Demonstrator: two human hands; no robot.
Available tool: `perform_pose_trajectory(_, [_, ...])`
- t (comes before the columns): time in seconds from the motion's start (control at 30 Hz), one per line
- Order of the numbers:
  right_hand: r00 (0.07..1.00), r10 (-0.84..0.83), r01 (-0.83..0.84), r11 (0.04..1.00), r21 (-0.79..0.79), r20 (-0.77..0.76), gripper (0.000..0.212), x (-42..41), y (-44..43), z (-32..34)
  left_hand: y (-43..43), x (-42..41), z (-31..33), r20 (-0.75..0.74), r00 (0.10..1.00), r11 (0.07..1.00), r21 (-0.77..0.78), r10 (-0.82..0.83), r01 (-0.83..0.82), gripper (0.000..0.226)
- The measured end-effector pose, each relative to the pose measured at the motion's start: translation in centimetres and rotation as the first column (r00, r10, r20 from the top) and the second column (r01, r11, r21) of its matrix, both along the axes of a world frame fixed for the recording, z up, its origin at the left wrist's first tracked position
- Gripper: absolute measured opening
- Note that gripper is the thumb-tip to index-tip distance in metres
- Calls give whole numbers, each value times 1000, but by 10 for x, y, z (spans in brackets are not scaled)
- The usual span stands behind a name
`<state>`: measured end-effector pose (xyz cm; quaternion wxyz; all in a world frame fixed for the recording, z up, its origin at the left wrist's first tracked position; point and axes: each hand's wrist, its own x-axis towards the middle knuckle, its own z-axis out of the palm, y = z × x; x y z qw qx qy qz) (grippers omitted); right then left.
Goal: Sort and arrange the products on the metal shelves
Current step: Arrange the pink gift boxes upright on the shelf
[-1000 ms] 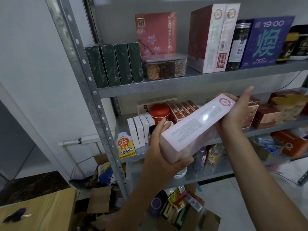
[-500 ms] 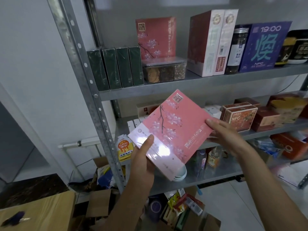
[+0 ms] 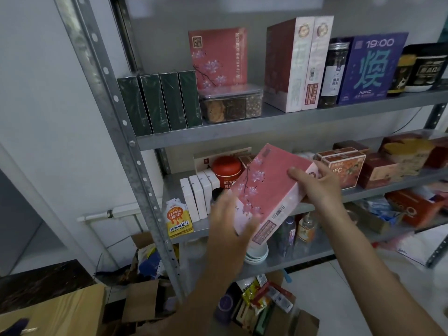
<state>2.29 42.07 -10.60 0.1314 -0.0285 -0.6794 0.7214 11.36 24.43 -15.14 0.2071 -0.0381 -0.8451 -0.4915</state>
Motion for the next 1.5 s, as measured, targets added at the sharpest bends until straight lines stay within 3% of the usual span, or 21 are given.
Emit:
perform_pose_trajectory(0.07, [1000, -26, 26, 998, 64, 6, 20, 0, -7, 4, 9, -1, -9, 111, 993, 908, -410, -50, 91, 103])
perform_pose_trajectory(0.13, [999, -39, 37, 999, 32, 38, 15, 0, -12, 8, 18, -3, -12, 104, 993, 768, -640, 53, 26, 112])
perform_pose_trajectory(0.2, [997, -11, 15, 999, -52, 75, 15, 1, -13, 11, 26, -2, -6, -24, 988, 721, -681, 155, -129, 116])
perform_pose_trajectory(0.3, [992, 67, -53, 991, -124, 111, 22, 4, -11, 13, 20, -9, -7, -288, 941, 641, -691, 180, -334, 89])
perform_pose_trajectory(0.37, [983, 151, -136, 980, -145, 100, 28, 7, -5, 14, 9, -14, -6, -338, 932, 660, -671, 134, -338, 87])
perform_pose_trajectory(0.43, [962, 266, -252, 950, -186, 55, 43, 10, 6, 16, -1, -17, 2, -223, 970, 827, -523, 99, -204, 84])
perform_pose_trajectory(0.5, [952, 307, -298, 932, -205, 14, 62, 11, 17, 16, -13, -19, 10, -61, 998, 971, -234, 35, -49, 67])
perform_pose_trajectory(0.53, [961, 277, -274, 947, -167, -4, 69, 11, 23, 14, -18, -21, 13, 5, 999, 998, -56, -33, 33, 58])
perform_pose_trajectory(0.63, [983, 185, -185, 982, 25, -5, 89, 9, 34, 6, -29, -24, 25, 58, 955, 884, 397, -292, 247, 50])
perform_pose_trajectory(0.7, [952, 304, -304, 953, -6, 26, 105, 13, 38, 1, -33, -26, 31, 5, 910, 762, 548, -414, 344, 47])
perform_pose_trajectory(0.8, [837, 547, -542, 829, -140, -5, 114, 18, 45, -3, -33, -32, 39, -52, 850, 649, 623, -524, 438, 47])
perform_pose_trajectory(0.87, [828, 559, -560, 818, -132, -45, 114, 23, 44, -5, -29, -37, 44, -48, 831, 624, 637, -555, 453, 46])
perform_pose_trajectory(0.93, [875, 475, -484, 868, -111, -98, 107, 28, 40, -5, -25, -40, 49, -32, 826, 628, 633, -563, 453, 44])
perform_pose_trajectory(1.07, [934, 227, -281, 944, -172, -275, 59, 34, 30, -5, -13, -51, 65, 26, 863, 772, 462, -505, 437, 31])
perform_pose_trajectory(1.17, [902, -61, 14, 994, -113, -427, 74, 35, 20, 1, -6, -71, 84, -49, 951, 944, 116, -306, 310, 39])
perform_pose_trajectory(1.23, [825, -175, 160, 984, -75, -537, 84, 32, 13, 13, -7, -90, 103, -162, 971, 978, -138, -176, 154, 52])
perform_pose_trajectory(1.37, [665, -311, 341, 935, -94, -679, 88, 4, 3, 36, -14, -139, 149, -310, 950, 831, -535, -23, -154, 71])
perform_pose_trajectory(1.5, [634, -307, 348, 933, -93, -709, 87, -33, -6, 63, -28, -186, 180, -366, 924, 633, -690, 114, -351, 73])
